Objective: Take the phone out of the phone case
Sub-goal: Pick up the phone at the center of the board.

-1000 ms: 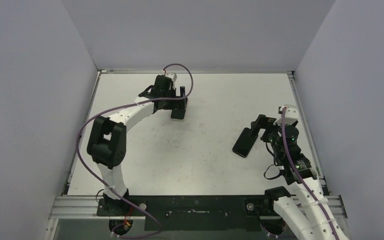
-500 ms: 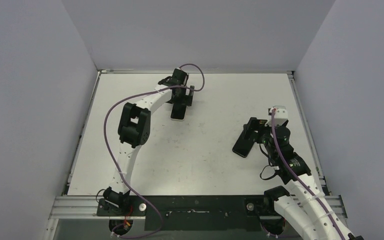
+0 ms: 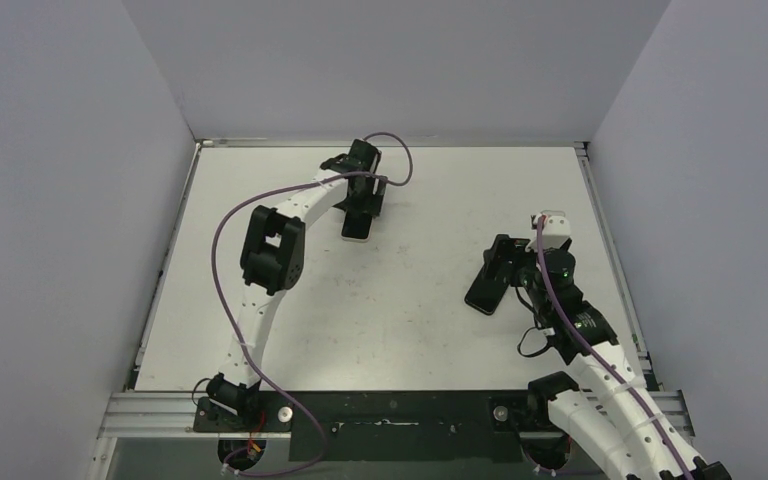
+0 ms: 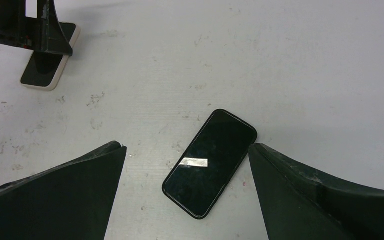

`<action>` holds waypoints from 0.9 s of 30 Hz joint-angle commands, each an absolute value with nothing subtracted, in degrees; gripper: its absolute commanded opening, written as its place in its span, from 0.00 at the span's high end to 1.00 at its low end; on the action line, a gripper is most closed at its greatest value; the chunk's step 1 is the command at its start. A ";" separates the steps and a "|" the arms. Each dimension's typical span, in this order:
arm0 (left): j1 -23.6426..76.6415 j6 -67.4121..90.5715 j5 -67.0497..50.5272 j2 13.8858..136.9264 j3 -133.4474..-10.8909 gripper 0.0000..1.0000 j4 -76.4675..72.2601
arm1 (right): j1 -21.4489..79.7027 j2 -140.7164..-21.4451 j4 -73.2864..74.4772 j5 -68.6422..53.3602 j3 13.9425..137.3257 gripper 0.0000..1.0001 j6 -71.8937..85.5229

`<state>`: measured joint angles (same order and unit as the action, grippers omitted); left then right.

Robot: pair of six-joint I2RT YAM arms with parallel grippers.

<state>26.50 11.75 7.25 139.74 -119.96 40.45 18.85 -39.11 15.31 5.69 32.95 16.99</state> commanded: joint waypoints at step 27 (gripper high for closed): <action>28.25 43.46 -26.38 105.71 -60.29 1.00 -3.81 | 37.60 -60.25 -16.01 -6.54 25.35 0.00 43.74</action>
<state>27.73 32.51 -20.32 109.25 -66.37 7.35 34.00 -56.71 -4.12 -8.49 25.63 36.91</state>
